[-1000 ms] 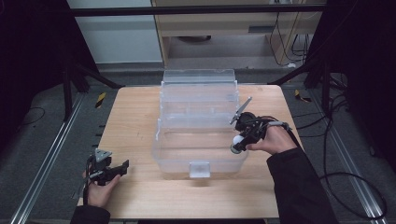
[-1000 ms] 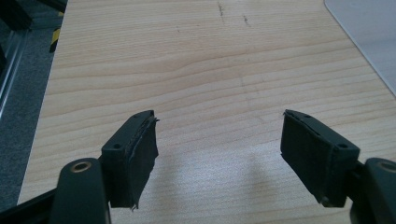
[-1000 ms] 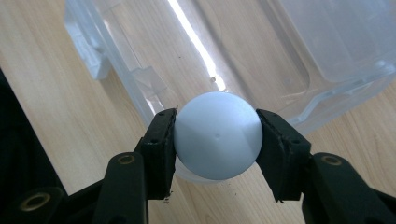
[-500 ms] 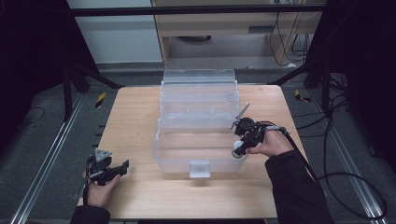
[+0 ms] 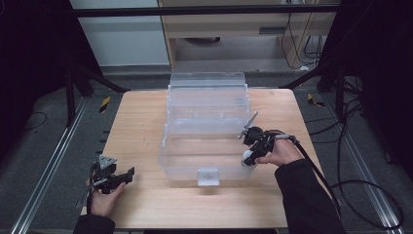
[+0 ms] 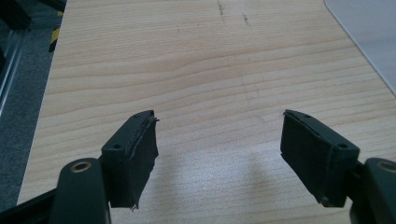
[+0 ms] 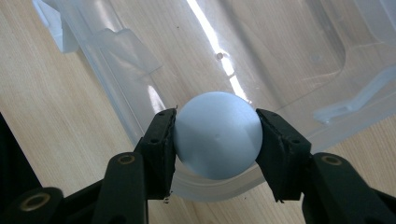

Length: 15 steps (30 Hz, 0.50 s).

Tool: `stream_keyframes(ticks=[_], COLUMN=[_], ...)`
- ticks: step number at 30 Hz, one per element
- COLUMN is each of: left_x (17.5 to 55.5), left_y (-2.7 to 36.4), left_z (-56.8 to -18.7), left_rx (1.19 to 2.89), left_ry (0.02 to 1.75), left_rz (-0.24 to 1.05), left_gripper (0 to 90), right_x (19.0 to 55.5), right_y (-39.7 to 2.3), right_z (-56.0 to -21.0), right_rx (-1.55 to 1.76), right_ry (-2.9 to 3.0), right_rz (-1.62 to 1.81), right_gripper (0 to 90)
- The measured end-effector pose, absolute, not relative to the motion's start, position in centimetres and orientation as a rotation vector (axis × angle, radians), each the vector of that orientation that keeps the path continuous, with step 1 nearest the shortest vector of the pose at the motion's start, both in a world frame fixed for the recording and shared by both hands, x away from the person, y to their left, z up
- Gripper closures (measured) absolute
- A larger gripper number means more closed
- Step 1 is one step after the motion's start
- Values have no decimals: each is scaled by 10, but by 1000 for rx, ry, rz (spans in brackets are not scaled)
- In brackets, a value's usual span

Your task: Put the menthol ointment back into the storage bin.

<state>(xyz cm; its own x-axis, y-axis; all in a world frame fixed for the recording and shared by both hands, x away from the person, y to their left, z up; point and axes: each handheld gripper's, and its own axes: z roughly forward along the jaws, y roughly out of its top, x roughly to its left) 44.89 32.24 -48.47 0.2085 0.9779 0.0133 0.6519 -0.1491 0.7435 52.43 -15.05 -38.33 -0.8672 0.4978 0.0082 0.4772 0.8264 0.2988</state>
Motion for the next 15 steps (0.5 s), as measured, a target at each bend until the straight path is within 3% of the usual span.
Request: stream_keyframes(ticks=[15], left_x=[449], left_y=[322], left_z=[-485], left_rx=[1879], left_ry=[1510], left_rz=[684], left_gripper=[266], right_x=[525], right_y=[-149], right_z=[-393], right_rx=[763], right_ry=[2947], right_rz=[457], right_gripper=[505])
